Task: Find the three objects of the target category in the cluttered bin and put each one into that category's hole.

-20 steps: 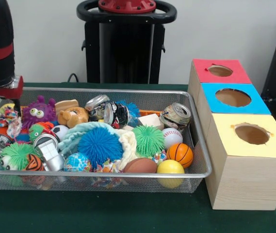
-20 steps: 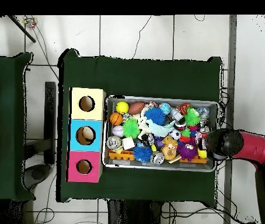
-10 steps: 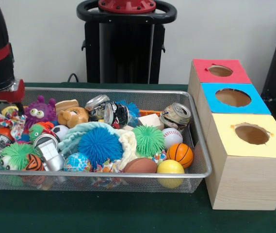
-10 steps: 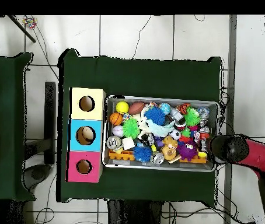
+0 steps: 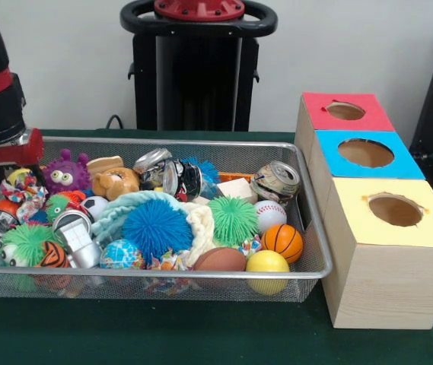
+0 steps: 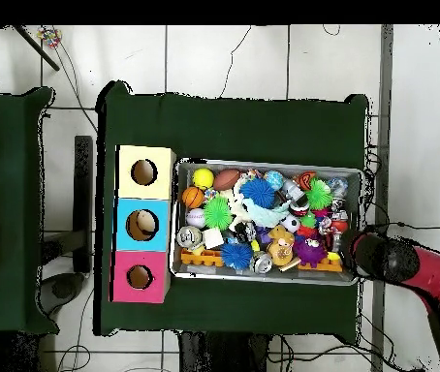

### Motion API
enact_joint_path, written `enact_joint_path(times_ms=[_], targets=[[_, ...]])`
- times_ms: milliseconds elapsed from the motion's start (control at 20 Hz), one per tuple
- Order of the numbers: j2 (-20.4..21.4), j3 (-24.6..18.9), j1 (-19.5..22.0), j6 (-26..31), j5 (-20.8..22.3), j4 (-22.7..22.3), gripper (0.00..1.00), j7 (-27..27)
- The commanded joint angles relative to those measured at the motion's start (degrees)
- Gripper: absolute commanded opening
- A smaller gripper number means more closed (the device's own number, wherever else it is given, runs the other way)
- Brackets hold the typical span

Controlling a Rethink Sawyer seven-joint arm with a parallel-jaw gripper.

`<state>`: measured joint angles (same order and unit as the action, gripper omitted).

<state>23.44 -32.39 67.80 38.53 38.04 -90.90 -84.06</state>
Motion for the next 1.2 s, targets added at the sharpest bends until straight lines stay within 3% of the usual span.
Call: enact_joint_path(times_ms=[50,500,550,750,1200], targets=[[-4.47,-8.98,0.29,-2.06,0.97,-6.61,1.00,13.64],[-3.91,-8.19,-0.82,-5.77,4.53,-5.93,1.00,10.48],[-3.91,-8.10,-0.91,-6.03,4.78,-5.80,0.00,10.42],[-2.24,-7.54,-2.08,-8.09,5.36,-5.99,0.00,8.15],[11.92,-6.63,-6.83,-1.99,-0.53,-9.58,0.00,0.38]])
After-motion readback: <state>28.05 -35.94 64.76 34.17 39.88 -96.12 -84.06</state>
